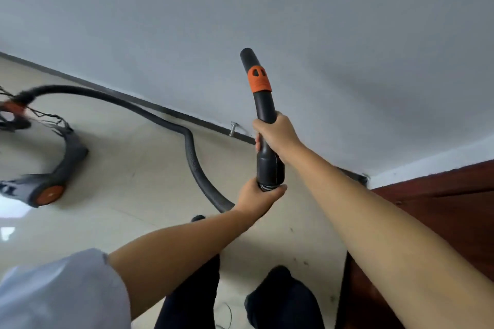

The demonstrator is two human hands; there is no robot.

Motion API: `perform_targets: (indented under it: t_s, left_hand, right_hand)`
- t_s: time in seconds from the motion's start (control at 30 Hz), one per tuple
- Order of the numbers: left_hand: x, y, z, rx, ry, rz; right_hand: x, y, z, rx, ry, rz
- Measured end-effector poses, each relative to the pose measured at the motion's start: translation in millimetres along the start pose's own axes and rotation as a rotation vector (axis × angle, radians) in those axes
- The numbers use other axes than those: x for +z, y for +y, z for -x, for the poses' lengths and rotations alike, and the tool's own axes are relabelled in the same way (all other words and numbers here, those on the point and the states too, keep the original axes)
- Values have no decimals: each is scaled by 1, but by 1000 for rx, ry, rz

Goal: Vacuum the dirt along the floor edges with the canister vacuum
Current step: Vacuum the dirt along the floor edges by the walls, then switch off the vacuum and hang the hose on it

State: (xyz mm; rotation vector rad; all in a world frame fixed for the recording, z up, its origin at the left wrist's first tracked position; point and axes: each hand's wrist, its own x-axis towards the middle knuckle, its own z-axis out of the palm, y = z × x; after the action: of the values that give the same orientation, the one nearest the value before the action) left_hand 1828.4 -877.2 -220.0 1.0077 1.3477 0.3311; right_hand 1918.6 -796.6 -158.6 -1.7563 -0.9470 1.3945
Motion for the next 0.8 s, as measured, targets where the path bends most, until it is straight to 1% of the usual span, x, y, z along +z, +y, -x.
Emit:
perform_targets:
  t_s: [0.1, 0.23, 0.37, 0.5, 0.67, 0.8]
  left_hand:
    - [-48, 43, 41, 145, 128, 2]
    - [-110, 60, 86, 266, 333, 9]
    - [-171, 47, 122, 296, 532, 118]
    - [-257, 23, 155, 308, 714, 181]
    - [-388, -1, 204, 340, 860, 197]
    - [-470, -3, 223, 364, 951, 272]
  right_hand:
    - [25, -69, 28, -133, -47, -53]
    - [81, -124, 61, -248, -80, -117]
    - [161, -153, 85, -309, -181, -103]
    - [264, -182, 108, -369, -261, -127]
    - [393, -218, 143, -473, -351, -174]
    - [471, -254, 163, -587, -390, -154]
